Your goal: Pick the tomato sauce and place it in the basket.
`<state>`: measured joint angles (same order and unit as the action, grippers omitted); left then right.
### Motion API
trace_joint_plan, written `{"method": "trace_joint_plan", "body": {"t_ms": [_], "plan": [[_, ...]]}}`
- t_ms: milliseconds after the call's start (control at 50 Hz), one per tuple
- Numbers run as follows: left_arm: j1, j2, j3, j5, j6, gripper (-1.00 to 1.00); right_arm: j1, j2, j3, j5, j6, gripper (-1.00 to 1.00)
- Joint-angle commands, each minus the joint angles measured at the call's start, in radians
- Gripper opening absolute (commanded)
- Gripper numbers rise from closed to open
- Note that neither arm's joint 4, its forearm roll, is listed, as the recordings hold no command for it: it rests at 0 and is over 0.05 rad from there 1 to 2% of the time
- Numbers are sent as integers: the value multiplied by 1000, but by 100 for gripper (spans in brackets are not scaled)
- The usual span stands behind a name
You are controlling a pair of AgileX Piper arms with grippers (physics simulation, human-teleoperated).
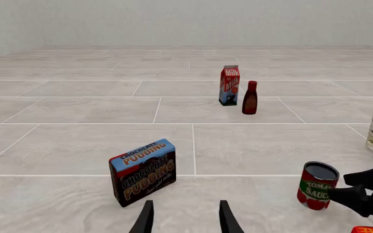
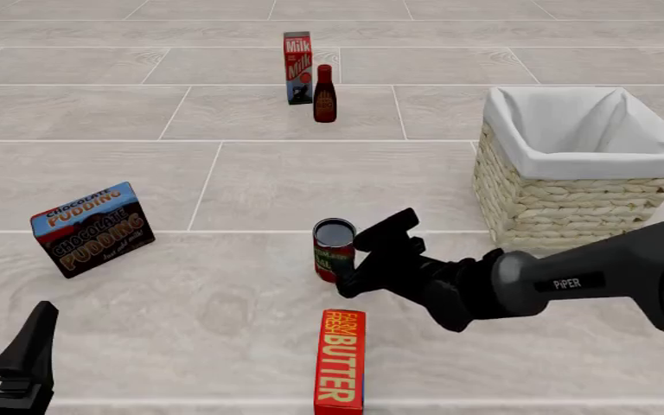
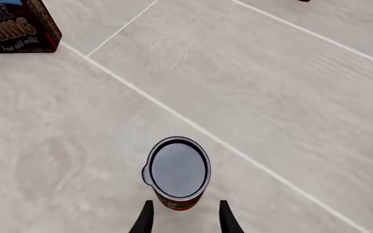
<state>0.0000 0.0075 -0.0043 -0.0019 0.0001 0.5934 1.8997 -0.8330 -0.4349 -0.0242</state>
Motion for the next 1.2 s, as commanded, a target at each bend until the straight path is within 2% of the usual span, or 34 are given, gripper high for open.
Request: {"method": "trace_joint_plan", "body": {"t_ms": [20, 1200], "plan": [[0, 0, 0, 0, 0, 100, -4, 23, -6, -9, 1, 100], [0, 0, 0, 0, 0, 100, 11, 82, -54, -5, 6, 100]]}}
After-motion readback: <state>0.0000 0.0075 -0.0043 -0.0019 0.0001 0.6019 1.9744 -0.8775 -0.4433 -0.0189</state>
